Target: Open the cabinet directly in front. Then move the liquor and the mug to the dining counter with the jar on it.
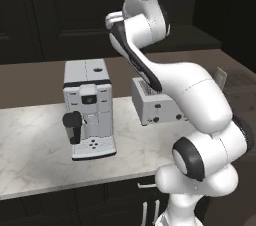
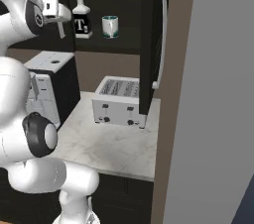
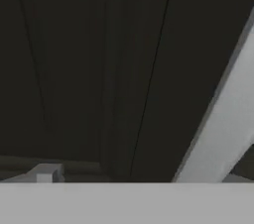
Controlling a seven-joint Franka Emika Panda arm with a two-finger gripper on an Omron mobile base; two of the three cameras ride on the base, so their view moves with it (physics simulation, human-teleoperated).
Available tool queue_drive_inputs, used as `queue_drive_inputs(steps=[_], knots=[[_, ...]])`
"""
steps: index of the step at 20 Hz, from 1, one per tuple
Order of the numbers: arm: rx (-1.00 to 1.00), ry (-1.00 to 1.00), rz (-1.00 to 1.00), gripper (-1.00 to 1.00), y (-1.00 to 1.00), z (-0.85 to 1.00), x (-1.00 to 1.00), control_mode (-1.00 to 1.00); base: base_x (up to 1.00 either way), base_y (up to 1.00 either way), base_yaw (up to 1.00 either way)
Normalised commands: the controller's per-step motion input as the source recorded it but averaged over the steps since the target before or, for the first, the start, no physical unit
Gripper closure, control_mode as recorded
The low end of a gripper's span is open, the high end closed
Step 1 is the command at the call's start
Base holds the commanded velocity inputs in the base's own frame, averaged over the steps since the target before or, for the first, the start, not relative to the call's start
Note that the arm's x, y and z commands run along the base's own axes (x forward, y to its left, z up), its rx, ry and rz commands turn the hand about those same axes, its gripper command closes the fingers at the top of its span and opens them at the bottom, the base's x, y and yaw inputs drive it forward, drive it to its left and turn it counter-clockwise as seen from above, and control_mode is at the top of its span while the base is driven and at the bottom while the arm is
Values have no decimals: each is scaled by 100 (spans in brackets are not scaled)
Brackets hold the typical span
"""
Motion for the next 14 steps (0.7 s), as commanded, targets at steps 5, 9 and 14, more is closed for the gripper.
queue_drive_inputs(steps=[5, 9, 14], knots=[[0, 0, 0, 100, 0, -4, 11, -100, 0, 0, 0], [0, 0, 0, 100, 0, 0, 0, -100, 0, 0, 0], [0, 0, 0, 100, 0, 0, 0, -100, 0, 0, 0]])
